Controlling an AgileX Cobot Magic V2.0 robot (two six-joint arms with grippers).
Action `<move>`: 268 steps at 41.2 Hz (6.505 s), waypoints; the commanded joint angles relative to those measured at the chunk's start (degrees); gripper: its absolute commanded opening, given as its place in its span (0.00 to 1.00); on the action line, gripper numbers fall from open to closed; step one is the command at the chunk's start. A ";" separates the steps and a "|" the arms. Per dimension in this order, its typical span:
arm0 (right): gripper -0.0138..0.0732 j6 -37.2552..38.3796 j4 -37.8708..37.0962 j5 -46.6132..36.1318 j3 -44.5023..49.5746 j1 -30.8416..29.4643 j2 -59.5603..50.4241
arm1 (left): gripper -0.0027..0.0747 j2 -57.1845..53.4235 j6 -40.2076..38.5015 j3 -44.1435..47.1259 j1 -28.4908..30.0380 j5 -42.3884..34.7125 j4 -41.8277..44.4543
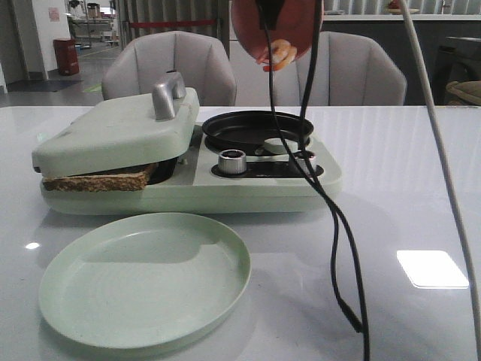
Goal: Make breakfast with bread and shrimp
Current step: 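Tilt the bowl with the right gripper to pour shrimp into the pan, then carry the empty bowl back and set it on the table, then open the right gripper and lift it away from the bowl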
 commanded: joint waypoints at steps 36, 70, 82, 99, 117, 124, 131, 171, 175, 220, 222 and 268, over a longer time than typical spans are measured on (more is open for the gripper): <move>0.12 -2.65 11.42 -2.11 -7.53 -3.67 -4.56 | 0.39 -0.04 -0.44 -1.66 -0.45 -4.45 -0.28; 0.12 -7.80 62.29 -13.26 23.52 -28.20 -31.89 | 0.39 -0.04 -0.44 -1.66 -0.45 -4.45 -0.28; 0.12 -23.11 89.19 -6.08 25.28 -36.66 -31.84 | 0.39 -0.04 -0.44 -1.66 -0.45 -4.45 -0.28; 0.12 -51.31 128.66 -7.48 33.54 -47.03 -30.27 | 0.39 -0.04 -0.44 -1.66 -0.45 -4.45 -0.28; 0.12 -51.31 128.34 -12.14 35.08 -46.38 -21.73 | 0.39 -0.04 -0.44 -1.66 -0.45 -4.45 -0.28; 0.12 -51.31 126.01 -14.11 35.08 -46.38 -19.78 | 0.39 -0.04 -0.44 -1.66 -0.45 -4.45 -0.28; 0.12 -51.31 124.97 -15.07 35.02 -46.38 -18.14 | 0.39 -0.04 -0.44 -1.66 -0.45 -4.45 -0.28; 0.71 -50.68 124.32 -10.74 36.01 -43.38 -30.34 | 0.39 -0.04 -0.44 -1.66 -0.45 -4.45 -0.28; 0.69 -50.60 122.52 -9.99 37.58 -41.29 -35.39 | 0.39 -0.04 -0.44 -1.66 -0.45 -4.45 -0.28; 0.59 -33.48 109.71 13.67 53.34 -36.74 -85.89 | 0.39 0.09 -0.44 -1.66 -0.45 -8.26 1.70; 0.59 -33.46 109.71 13.23 53.34 -36.74 -86.33 | 0.39 0.09 -0.44 -1.66 -0.45 -8.26 1.70; 0.12 -29.74 109.29 7.33 53.34 -36.88 -86.70 | 0.16 2.40 -0.44 -1.66 -0.45 -7.44 1.70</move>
